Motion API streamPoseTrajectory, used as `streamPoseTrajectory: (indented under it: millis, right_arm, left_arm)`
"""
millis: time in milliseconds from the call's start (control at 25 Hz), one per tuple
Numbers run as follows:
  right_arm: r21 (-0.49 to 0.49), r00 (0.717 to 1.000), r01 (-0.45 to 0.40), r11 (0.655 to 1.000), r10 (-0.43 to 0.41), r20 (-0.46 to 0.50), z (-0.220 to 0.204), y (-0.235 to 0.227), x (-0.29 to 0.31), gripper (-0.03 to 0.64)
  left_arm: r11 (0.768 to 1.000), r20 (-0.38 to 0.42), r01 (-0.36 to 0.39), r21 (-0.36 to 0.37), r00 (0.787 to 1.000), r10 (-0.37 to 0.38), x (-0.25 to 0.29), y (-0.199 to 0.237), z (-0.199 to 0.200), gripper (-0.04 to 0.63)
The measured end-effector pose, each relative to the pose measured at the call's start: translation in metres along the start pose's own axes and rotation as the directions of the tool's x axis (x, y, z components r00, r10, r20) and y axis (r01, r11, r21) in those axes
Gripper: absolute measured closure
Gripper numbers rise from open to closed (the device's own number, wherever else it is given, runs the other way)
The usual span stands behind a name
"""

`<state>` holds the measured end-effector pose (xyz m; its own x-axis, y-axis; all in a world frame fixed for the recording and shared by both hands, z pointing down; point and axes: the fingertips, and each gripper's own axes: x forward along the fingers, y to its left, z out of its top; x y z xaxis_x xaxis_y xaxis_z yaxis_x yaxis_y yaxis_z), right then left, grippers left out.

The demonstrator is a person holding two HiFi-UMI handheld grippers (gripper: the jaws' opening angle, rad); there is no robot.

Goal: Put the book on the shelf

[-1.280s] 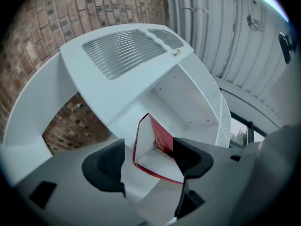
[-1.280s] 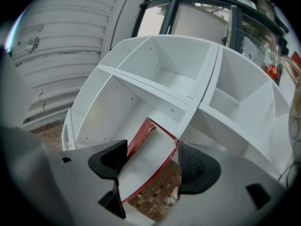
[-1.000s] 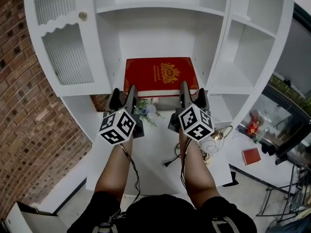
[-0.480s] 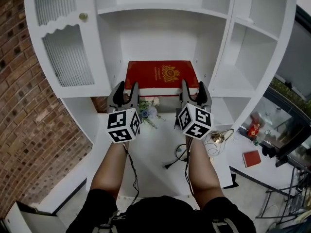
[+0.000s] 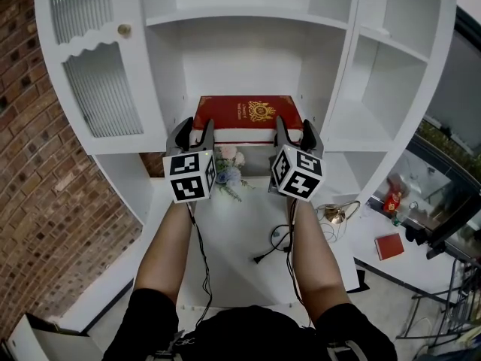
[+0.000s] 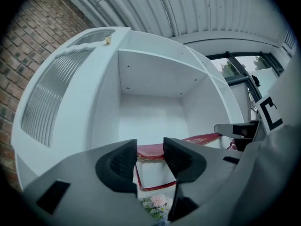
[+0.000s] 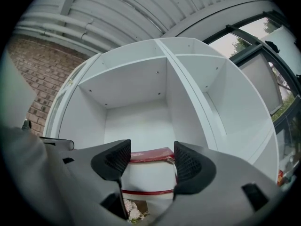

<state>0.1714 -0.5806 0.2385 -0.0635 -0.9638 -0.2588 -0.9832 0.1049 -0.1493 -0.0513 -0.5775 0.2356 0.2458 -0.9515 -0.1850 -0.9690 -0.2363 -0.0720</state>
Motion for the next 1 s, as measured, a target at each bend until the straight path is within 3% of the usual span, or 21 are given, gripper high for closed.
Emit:
streamPoseTrajectory:
  millis: [240, 560, 680, 840, 1000]
  right_arm:
    - [0.009, 0.998, 0.008, 1.000, -0.007, -0.068, -0.004, -0.003, 0.015, 0.311]
    - [0.030, 0.992, 0.018, 0.999, -0.014, -0.126, -0.006, -0.004, 0.018, 0.312]
    - [0.027, 0.991, 0.017, 0.999, -0.013, -0.135, -0.004, -0.004, 0.016, 0.311]
    - [0.027, 0.999, -0.009, 1.000, 0.010, -0.041, 0.019, -0.003, -0.001, 0.347]
    - [0.003, 0.996, -0.066, 0.998, 0.065, 0.052, 0.038, 0.004, -0.029, 0.400]
  left_arm:
    - [1.000, -0.050, 0.001, 0.014, 0.999, -0.001, 0.018, 0.002, -0.002, 0.411]
    - [1.000, -0.060, -0.017, 0.003, 0.998, 0.017, 0.019, 0.003, -0.003, 0.411]
    - [0.999, -0.049, -0.038, 0.038, 0.998, 0.040, 0.017, 0.002, 0.000, 0.411]
    - [0.986, 0.008, -0.083, 0.147, 0.997, 0.083, 0.002, -0.004, 0.015, 0.411]
    - [0.980, 0.086, -0.077, 0.181, 0.994, 0.062, -0.026, -0.021, 0.038, 0.421]
